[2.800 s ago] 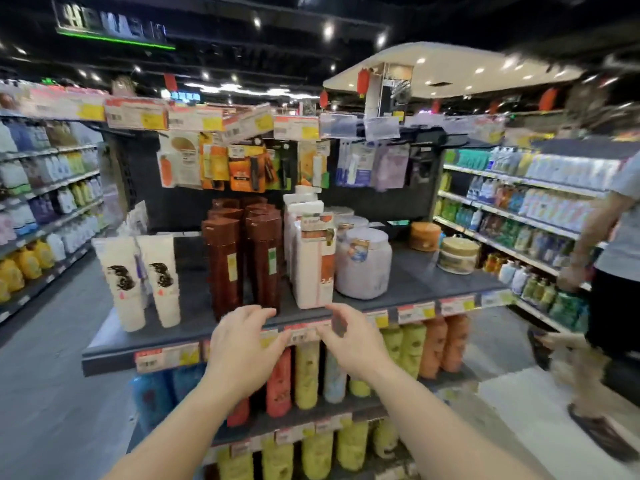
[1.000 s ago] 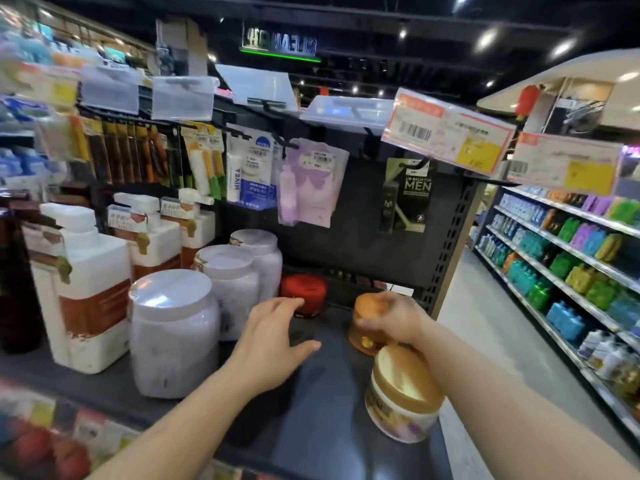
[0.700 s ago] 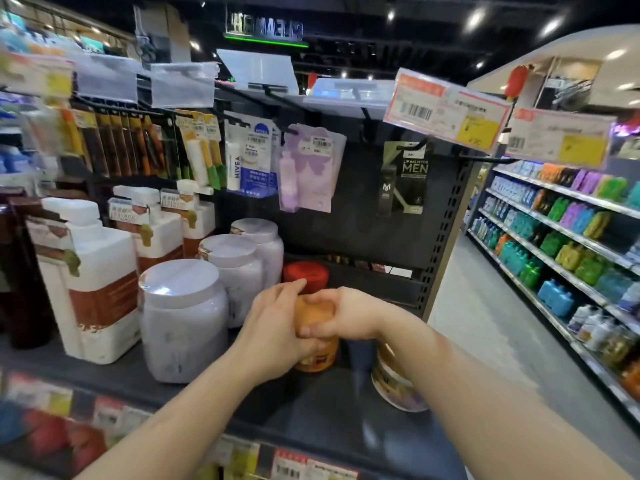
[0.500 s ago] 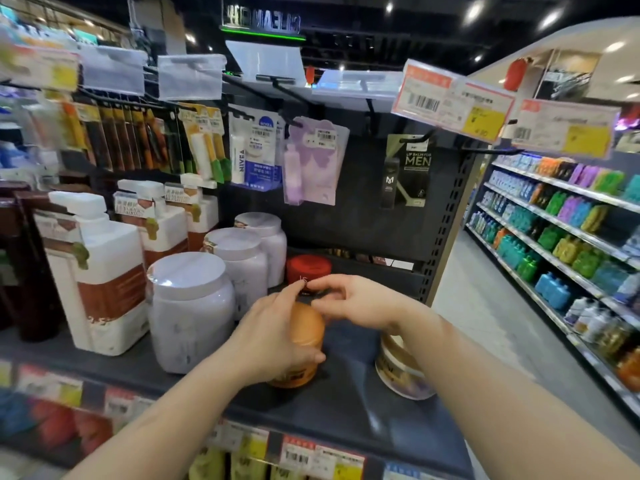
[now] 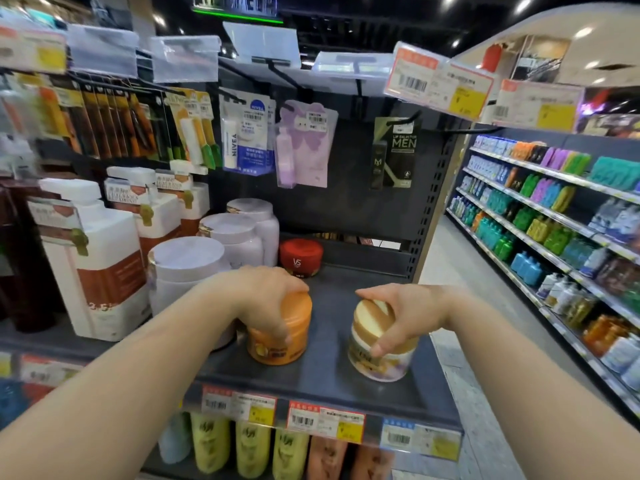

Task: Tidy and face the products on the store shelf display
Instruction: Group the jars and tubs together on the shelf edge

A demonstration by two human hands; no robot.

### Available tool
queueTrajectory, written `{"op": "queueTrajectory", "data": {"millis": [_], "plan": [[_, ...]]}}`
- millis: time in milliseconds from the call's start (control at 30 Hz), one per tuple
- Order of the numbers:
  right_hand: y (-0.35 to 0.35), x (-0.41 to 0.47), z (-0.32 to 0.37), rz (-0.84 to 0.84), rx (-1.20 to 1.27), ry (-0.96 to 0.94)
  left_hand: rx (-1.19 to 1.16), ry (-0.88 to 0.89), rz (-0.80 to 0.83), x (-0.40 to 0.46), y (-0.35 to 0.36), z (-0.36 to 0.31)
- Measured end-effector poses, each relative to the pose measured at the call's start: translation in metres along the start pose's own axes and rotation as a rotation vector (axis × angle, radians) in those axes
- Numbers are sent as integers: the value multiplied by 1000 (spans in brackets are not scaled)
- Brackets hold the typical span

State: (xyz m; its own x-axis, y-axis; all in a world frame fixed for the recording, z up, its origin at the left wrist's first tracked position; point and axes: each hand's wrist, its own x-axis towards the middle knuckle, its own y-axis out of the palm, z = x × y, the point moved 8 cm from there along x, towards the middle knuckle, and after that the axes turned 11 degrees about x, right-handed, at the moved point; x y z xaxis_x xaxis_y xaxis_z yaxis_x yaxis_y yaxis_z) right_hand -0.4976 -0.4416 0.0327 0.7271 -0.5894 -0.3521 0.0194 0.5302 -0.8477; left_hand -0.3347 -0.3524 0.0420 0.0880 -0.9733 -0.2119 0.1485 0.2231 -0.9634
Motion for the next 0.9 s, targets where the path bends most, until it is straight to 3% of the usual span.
{"op": "queueTrajectory", "data": {"millis": [167,467,700,900], "plan": [[18,6,42,-87,41,-113,87,-2,57,-13,-2,3],[27,9,51,-163,175,-107,151,36,45,-15,3,4],[25,6,55,-113,192,-153,-95,153,-177,-16,-10,-19],[22,3,47,-15,131,-183,-285,161,-130,-17,-3,-16]]}}
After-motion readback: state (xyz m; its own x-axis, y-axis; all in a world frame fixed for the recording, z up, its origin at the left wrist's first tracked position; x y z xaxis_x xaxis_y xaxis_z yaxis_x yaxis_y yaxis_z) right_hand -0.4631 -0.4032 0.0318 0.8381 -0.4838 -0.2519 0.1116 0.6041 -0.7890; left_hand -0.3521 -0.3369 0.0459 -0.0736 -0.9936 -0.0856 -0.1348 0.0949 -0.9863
